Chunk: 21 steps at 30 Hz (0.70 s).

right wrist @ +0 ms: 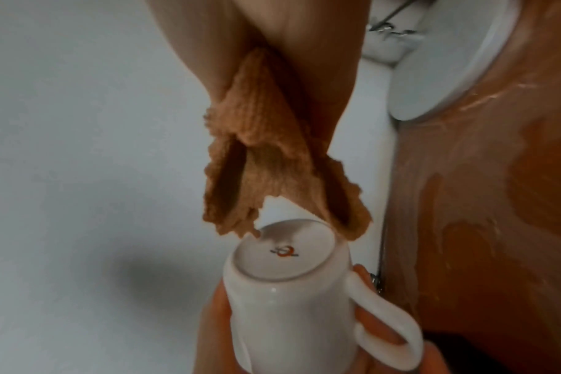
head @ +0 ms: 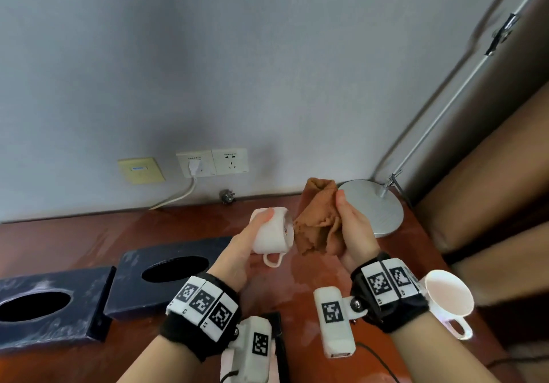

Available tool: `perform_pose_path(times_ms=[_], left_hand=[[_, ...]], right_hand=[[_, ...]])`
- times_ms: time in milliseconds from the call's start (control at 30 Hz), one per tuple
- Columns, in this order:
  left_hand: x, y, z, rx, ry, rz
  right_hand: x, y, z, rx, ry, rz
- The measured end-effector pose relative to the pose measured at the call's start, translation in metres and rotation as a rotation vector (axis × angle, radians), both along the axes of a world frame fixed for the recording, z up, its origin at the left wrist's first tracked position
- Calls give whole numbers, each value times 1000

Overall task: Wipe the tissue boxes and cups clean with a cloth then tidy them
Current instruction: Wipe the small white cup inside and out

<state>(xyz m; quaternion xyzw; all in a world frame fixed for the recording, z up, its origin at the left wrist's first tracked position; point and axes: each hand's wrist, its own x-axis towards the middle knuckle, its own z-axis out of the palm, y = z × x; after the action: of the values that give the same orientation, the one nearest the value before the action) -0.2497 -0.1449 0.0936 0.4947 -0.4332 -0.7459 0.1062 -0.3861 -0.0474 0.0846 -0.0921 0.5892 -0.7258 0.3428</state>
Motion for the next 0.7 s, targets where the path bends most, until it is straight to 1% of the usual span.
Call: perform_pose_path(times_ms=[67,100,167,233,267,333,433,533,633,700], left_hand=[[2,9,-5,-69,9,-12],[1,14,-6,-163,7,-53],[-3,27,-13,-479,-40,-189],[-5,41,-21,-788,-152,-340],[-6,46,-25,-907,-190,-400],[-8,60,-32,-1071,-249,-485],[-16,76,-46,-1233,-325,-566],[-24,92,-65,-1328,-470,-658],[-28,109,-88,-1317,-630,-756],[-29,120,-102,-1282,-702,-788]], right_hand=[[-1,8,-8,15,-66,4],[0,13,-14,9,-76,30],[5,26,-27,-8,-56,136],[12,41,-36,-28,-30,278],[13,47,-38,-12,-25,304],[13,63,-44,44,5,261],[2,83,-61,130,49,222],[-3,97,-82,215,36,223],[-4,112,-100,303,89,258],[-5,121,-111,363,134,313]])
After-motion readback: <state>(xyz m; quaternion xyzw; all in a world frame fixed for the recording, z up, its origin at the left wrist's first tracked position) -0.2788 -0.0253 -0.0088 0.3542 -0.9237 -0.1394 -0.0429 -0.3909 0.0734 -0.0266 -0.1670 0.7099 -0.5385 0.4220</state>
